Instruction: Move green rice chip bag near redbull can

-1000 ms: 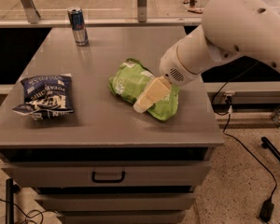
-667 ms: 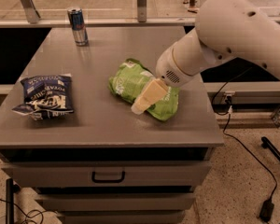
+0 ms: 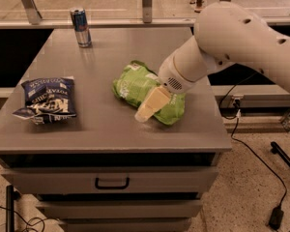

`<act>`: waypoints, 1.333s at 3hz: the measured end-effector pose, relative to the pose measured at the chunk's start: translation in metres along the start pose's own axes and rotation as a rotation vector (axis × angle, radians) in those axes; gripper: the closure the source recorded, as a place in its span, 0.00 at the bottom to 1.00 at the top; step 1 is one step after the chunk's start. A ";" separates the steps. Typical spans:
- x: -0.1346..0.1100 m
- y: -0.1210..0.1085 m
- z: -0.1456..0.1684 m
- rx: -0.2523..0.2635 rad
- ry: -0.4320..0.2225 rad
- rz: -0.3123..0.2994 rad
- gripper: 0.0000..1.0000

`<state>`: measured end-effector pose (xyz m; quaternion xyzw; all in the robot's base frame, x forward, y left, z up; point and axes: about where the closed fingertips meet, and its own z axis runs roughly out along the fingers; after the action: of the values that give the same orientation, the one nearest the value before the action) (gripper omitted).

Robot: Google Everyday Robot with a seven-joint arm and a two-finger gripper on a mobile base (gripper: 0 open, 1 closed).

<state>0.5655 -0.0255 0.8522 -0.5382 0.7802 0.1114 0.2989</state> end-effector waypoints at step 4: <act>0.003 -0.026 -0.016 0.090 0.006 0.024 0.64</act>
Offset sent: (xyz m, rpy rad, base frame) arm 0.0133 -0.0128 -0.0188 -0.0512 0.0101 -0.0632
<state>0.5830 -0.0462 0.8672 -0.5152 0.7916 0.0780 0.3193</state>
